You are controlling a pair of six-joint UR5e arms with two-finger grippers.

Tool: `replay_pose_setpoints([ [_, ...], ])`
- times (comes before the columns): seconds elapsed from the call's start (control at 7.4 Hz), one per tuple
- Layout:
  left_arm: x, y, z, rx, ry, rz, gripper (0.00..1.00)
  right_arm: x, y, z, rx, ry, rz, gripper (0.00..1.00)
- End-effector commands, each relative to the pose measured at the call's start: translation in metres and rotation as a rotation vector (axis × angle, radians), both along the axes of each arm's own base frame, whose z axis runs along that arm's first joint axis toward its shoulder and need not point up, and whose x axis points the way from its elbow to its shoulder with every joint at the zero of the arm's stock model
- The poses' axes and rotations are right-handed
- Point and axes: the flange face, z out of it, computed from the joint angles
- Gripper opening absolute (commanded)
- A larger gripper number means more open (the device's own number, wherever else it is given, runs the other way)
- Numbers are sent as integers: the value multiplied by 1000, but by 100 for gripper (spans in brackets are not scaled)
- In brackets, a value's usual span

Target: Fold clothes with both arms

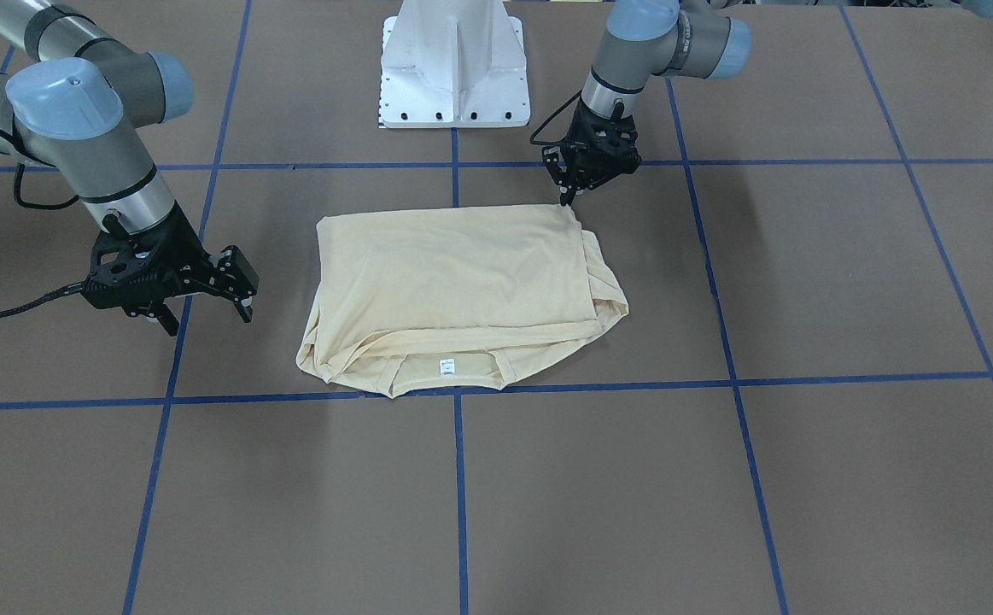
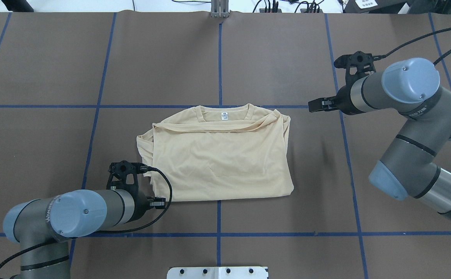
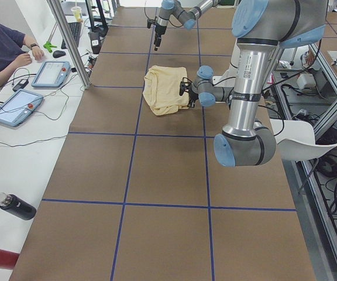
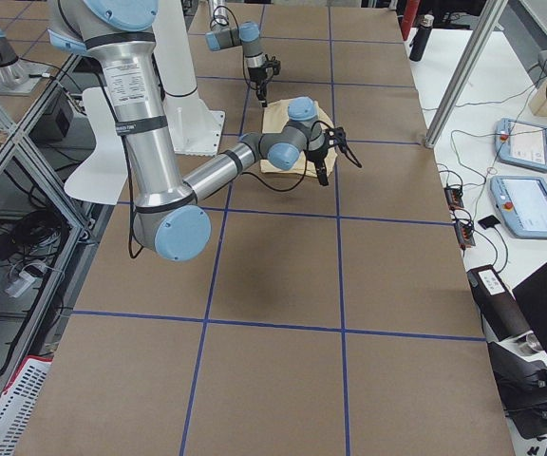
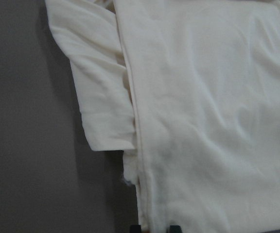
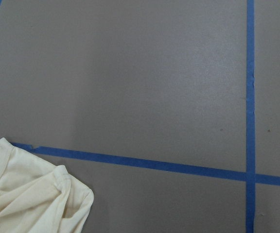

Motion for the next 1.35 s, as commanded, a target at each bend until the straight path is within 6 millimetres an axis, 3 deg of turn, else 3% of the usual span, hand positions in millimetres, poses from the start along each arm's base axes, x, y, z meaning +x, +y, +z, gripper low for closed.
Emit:
replay_pose_setpoints([
  [0.0, -14, -17, 0, 38, -24, -8, 0, -1, 0, 1, -3, 1, 0, 100],
  [0.27, -55, -85, 12, 138, -129, -60, 0, -2, 0, 1, -4, 2, 1, 100],
  [0.41, -74, -129, 33, 172, -203, -90, 0, -2, 0, 1, -5, 0, 2, 100],
  [0.54, -87, -188, 43, 215, -269, -121, 0, -3, 0, 1, -10, -1, 4, 100],
  [0.68, -79, -264, 36, 239, -323, -159, 0, -4, 0, 1, -4, 3, 11, 100],
  [0.81, -59, -345, 16, 239, -347, -205, 0, -6, 1, -1, -4, 0, 11, 100],
  [0.95, -54, -406, 14, 298, -334, -208, 0, -7, 1, -1, -4, 0, 9, 100],
  [1.08, -67, -445, 30, 343, -329, -197, 0, -7, 1, -1, -4, 0, 9, 100],
  [1.22, -89, -459, 29, 381, -352, -187, 0, -8, 1, -4, 0, -2, 9, 100],
])
